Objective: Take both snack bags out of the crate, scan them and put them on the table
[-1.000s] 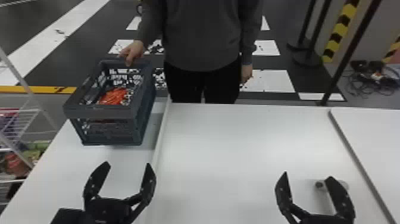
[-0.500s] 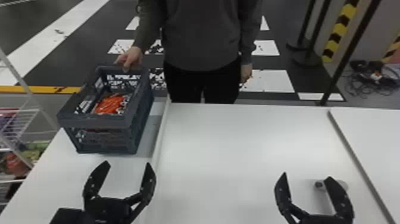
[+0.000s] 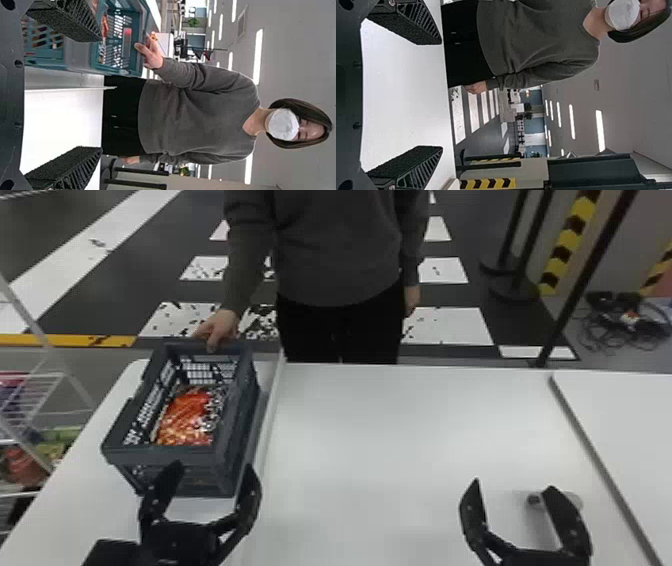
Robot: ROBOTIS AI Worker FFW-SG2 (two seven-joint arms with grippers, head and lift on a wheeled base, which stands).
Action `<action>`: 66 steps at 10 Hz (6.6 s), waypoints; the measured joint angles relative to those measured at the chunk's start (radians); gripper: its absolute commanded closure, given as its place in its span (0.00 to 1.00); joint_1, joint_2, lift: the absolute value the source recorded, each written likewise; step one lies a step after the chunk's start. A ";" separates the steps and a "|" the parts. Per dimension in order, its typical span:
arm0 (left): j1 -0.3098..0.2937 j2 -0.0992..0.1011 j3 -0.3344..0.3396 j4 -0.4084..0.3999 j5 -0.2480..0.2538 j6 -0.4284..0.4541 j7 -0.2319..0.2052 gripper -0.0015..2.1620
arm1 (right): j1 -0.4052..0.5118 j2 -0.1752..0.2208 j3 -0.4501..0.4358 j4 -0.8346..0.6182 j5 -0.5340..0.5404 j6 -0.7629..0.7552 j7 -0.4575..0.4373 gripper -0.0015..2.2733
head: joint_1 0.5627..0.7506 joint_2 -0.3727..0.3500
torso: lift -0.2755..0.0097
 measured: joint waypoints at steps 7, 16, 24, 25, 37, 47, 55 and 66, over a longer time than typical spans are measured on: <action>-0.002 0.000 -0.005 -0.001 -0.004 -0.012 -0.001 0.00 | -0.002 0.000 -0.001 0.003 -0.006 0.003 0.000 0.02 | 0.70 0.58 | 0.63; 0.019 0.006 0.002 -0.196 -0.002 0.123 0.012 0.00 | 0.000 -0.004 0.010 0.014 0.000 -0.037 0.002 0.02 | 0.70 0.58 | 0.63; -0.119 0.017 0.169 -0.280 0.106 0.379 0.021 0.03 | -0.002 -0.008 0.019 0.045 0.060 -0.107 0.077 0.01 | 0.70 0.75 | 0.63; -0.145 0.020 0.198 -0.280 0.121 0.438 0.013 0.03 | -0.001 -0.008 0.015 0.049 0.054 -0.120 0.091 0.01 | 0.70 0.79 | 0.63; -0.617 0.129 0.264 -0.044 0.213 1.200 -0.019 0.08 | -0.001 -0.009 0.018 0.076 0.051 -0.103 0.094 0.01 | 0.70 0.85 | 0.63; -0.839 0.173 0.184 0.234 0.195 1.447 -0.065 0.09 | 0.000 -0.011 0.017 0.082 0.049 -0.094 0.094 0.01 | 0.70 0.83 | 0.63; -0.909 0.173 0.126 0.401 0.141 1.445 -0.099 0.11 | -0.019 -0.026 0.024 0.083 0.049 -0.064 0.094 0.01 | 0.70 0.82 | 0.63; -0.859 0.152 0.197 0.248 0.051 1.565 -0.184 0.99 | -0.035 -0.035 0.038 0.103 0.037 -0.046 0.094 0.01 | 0.70 0.85 | 0.63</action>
